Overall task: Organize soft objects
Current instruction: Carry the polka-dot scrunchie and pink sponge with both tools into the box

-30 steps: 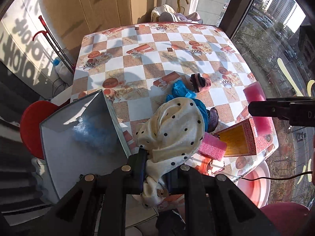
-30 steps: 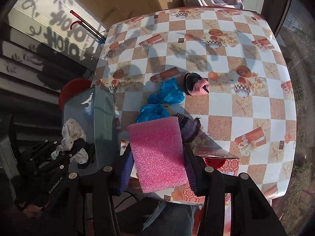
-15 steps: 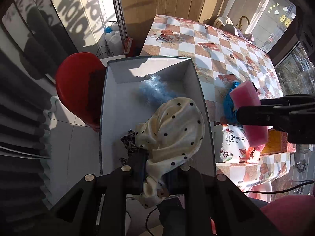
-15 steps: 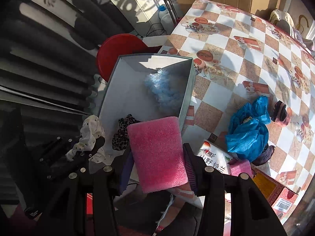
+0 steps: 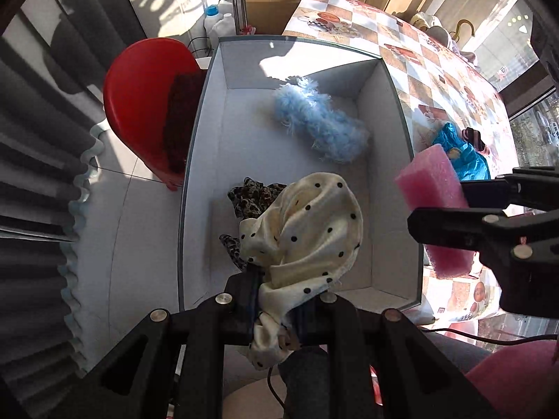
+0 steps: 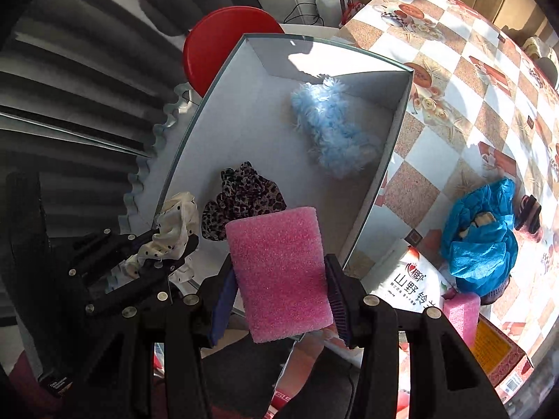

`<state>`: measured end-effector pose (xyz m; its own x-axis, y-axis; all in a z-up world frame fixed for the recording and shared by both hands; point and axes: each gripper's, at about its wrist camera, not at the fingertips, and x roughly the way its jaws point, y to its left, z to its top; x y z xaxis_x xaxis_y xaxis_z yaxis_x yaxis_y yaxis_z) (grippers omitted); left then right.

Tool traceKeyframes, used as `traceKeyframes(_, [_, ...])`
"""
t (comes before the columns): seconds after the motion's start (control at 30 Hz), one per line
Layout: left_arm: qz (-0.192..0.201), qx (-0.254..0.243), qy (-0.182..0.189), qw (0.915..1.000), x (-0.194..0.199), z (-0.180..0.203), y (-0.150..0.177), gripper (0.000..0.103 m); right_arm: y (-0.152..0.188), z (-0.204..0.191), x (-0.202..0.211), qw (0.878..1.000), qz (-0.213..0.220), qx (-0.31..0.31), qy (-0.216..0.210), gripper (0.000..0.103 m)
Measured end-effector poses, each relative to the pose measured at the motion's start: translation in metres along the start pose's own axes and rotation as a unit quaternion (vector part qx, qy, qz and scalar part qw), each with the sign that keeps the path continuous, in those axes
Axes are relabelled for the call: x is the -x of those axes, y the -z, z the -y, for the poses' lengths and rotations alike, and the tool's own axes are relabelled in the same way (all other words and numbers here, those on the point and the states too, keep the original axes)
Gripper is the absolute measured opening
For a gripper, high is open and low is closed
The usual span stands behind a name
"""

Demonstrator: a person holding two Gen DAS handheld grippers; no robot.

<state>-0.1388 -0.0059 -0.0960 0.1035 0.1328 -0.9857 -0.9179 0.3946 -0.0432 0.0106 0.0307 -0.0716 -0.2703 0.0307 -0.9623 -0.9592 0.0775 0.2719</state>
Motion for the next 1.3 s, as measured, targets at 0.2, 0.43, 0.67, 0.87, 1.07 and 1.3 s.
traceKeyframes(0.2, [-0.011,-0.003,-0.008,0.9999,-0.012,0.001,0.001,0.018,-0.009,0.004,-0.013,1.0,-0.007,0.003,0.005,0.05])
traceKeyframes(0.43, [-0.021,-0.009,-0.013,0.9997,-0.026,0.005,-0.002,0.018,-0.052,0.009,-0.035,1.0,-0.009,0.011,0.023,0.05])
traceKeyframes(0.67, [-0.049,0.002,-0.017,0.9987,-0.05,0.004,-0.002,0.018,-0.064,0.014,-0.081,0.997,-0.062,0.004,0.035,0.05])
traceKeyframes(0.87, [-0.06,-0.007,-0.014,0.9981,-0.063,0.009,0.006,0.018,-0.045,0.022,-0.087,0.996,-0.075,-0.006,0.044,0.05])
traceKeyframes(1.07, [-0.066,-0.015,-0.013,0.9976,-0.071,0.011,0.004,0.018,-0.037,0.026,-0.086,0.996,-0.073,-0.028,0.053,0.05])
traceKeyframes(1.3, [-0.07,-0.021,-0.017,0.9972,-0.075,0.006,0.005,0.018,-0.033,0.03,-0.089,0.993,-0.087,-0.059,0.045,0.05])
